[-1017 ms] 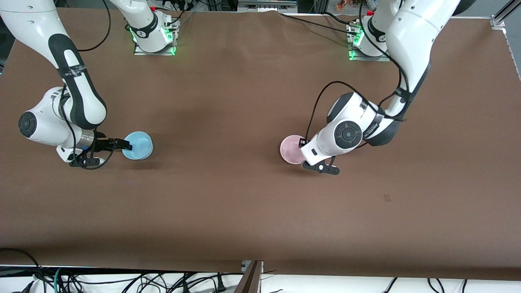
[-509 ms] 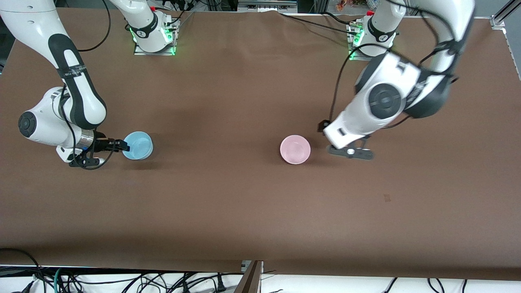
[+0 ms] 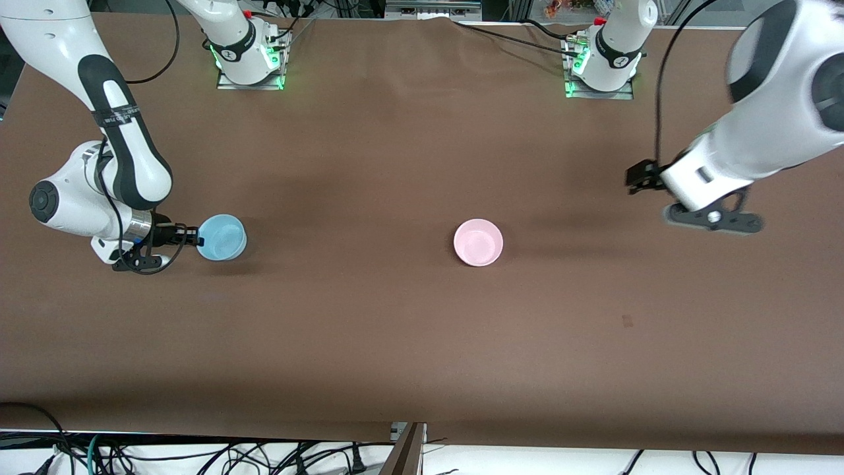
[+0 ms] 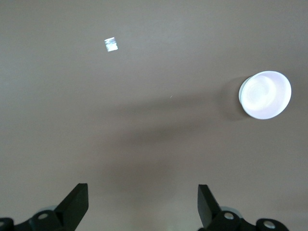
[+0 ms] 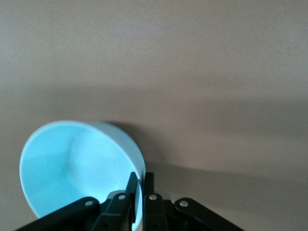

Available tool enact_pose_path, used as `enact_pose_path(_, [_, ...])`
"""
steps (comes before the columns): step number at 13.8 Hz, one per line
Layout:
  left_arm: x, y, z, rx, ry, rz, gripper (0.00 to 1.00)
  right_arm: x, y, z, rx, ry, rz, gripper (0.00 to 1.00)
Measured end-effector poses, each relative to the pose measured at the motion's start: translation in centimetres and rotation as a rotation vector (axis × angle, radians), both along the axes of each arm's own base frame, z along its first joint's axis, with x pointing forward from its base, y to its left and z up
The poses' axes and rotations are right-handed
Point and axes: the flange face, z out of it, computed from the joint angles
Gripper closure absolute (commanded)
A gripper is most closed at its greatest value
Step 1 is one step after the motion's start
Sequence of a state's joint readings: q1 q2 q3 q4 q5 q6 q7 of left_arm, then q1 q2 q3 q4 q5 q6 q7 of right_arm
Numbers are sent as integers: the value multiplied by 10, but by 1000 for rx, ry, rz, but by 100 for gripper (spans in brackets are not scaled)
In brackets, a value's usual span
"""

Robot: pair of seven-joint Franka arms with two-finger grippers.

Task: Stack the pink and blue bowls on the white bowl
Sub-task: 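Open the left gripper and raise it away from the stacked bowls, then grasp the blue bowl rim with the right gripper and carry it toward the pink bowl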

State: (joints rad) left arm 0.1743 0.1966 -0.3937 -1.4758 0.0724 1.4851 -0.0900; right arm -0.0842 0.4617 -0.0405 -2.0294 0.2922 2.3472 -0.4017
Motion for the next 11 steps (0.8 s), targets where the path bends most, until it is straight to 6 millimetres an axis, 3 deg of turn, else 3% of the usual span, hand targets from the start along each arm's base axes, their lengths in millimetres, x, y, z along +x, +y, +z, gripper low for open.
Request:
enact_pose_path(3, [-2,24,24,3,-32,41,0,0,1,0,15,-4,-2,100])
enact_pose_path(7, [2,57,30,12,-61,92,0,5,3,6,48,-19,19,100])
enact_pose_path(11, [-9,63,37,21,-162,49,0,31,19,48,123,22,69,100])
